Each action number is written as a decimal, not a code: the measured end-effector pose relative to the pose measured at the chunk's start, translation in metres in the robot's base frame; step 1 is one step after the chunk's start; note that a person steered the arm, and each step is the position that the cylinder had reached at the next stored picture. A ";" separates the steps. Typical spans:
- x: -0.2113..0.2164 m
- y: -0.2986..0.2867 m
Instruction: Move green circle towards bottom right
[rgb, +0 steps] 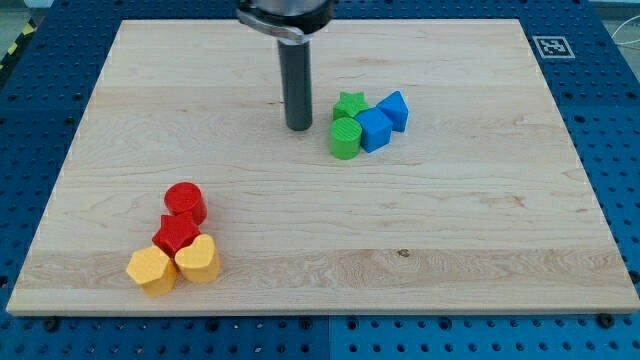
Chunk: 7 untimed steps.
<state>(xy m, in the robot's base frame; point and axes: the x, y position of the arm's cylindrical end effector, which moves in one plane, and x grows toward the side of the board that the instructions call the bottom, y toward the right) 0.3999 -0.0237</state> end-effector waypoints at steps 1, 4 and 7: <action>0.018 0.008; 0.047 0.089; 0.086 0.078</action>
<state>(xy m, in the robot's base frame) 0.4857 0.0541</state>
